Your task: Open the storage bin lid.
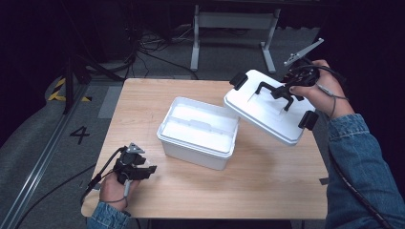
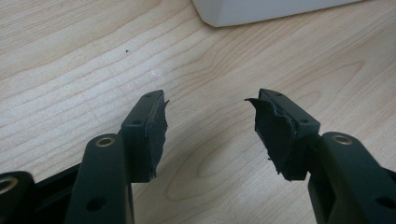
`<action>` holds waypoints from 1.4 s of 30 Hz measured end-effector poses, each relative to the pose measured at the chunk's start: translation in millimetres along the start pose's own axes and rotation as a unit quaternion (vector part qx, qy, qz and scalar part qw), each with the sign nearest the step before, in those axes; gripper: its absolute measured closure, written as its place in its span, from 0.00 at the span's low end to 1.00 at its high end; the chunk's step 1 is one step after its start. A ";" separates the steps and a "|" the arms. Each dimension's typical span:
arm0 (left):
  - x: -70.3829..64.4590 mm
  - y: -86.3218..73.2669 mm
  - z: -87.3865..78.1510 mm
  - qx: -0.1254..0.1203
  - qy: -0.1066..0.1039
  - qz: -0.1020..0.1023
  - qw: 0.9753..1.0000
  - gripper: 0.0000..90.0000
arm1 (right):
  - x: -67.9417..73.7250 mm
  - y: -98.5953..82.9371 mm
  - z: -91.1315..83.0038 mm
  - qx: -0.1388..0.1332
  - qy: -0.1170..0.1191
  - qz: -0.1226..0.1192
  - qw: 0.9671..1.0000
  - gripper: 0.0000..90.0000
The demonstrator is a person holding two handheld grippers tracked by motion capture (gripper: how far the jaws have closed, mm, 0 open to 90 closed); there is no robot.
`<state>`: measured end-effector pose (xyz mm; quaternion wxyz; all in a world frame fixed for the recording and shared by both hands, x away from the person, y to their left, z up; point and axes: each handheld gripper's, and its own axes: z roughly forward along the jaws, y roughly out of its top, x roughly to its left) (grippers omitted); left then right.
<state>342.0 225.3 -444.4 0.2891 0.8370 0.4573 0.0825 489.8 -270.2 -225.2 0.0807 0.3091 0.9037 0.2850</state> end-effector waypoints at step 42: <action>-0.2 0.8 4.0 0.009 0.000 0.010 1.000 0.48 | -56.4 -86.8 67.1 0.042 -0.029 0.082 0.995 0.94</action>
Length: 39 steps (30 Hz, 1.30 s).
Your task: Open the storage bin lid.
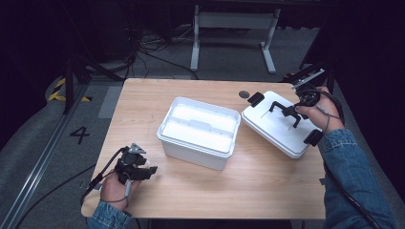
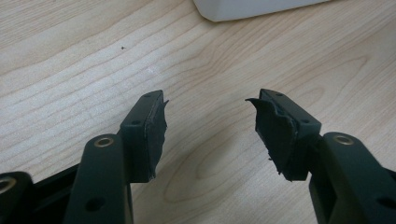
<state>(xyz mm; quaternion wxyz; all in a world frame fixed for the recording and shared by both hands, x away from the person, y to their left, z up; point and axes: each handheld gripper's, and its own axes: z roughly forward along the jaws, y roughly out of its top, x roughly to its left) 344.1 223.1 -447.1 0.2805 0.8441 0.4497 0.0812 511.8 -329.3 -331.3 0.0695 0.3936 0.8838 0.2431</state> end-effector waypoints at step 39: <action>-1.7 0.3 2.9 0.008 -0.002 0.000 1.000 0.48 | -9.7 -36.7 64.2 0.007 0.031 0.030 0.999 0.93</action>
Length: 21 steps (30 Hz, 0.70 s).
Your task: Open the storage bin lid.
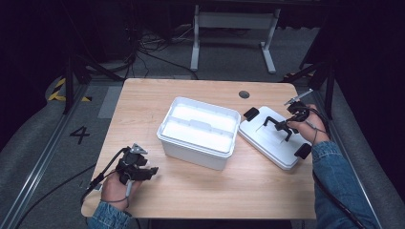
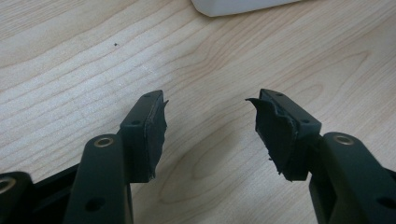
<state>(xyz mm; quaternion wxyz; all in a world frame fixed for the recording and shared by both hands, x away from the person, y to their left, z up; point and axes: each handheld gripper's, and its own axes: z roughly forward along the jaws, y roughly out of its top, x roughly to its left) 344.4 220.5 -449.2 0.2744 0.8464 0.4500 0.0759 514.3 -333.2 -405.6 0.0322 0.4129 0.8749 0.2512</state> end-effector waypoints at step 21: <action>-0.2 2.4 1.8 0.000 0.001 0.006 1.000 0.48 | -6.6 -2.8 -7.9 -0.027 -0.037 0.019 0.999 0.68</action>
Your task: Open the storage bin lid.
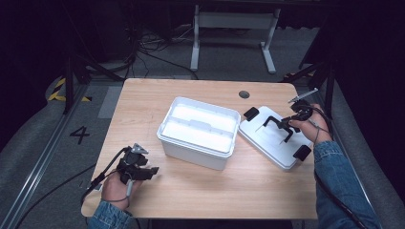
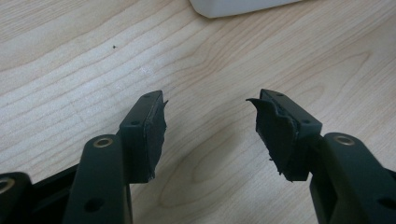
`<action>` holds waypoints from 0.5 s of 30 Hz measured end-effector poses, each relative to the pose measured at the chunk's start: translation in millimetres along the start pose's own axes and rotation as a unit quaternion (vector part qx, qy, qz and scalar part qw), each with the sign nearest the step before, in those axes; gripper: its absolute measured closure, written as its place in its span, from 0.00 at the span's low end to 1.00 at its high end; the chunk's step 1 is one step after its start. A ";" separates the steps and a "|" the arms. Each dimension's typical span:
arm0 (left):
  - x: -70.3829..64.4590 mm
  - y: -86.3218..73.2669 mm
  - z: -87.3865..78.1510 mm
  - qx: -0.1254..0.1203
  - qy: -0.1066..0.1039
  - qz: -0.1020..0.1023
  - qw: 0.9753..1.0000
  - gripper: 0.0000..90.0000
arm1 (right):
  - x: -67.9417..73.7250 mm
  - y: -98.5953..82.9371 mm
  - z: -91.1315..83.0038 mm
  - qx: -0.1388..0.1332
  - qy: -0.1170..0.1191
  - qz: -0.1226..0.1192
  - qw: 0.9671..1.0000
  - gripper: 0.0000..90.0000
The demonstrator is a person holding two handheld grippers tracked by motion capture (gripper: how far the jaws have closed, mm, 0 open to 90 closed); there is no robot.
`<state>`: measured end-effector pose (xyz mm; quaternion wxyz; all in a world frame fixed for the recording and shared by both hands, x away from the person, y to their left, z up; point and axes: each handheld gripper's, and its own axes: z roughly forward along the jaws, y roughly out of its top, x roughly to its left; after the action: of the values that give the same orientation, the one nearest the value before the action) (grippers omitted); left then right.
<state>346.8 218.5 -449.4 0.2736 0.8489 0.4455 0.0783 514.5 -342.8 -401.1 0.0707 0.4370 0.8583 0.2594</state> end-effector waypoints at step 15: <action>-1.6 -3.1 -4.1 -0.003 0.010 0.000 1.000 0.48 | 40.6 7.1 -37.5 -0.051 0.000 -0.052 0.997 0.62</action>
<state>342.1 220.2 -447.5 0.2713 0.8476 0.4475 0.0878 481.9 -321.8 -361.1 0.1065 0.3876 0.8656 0.2987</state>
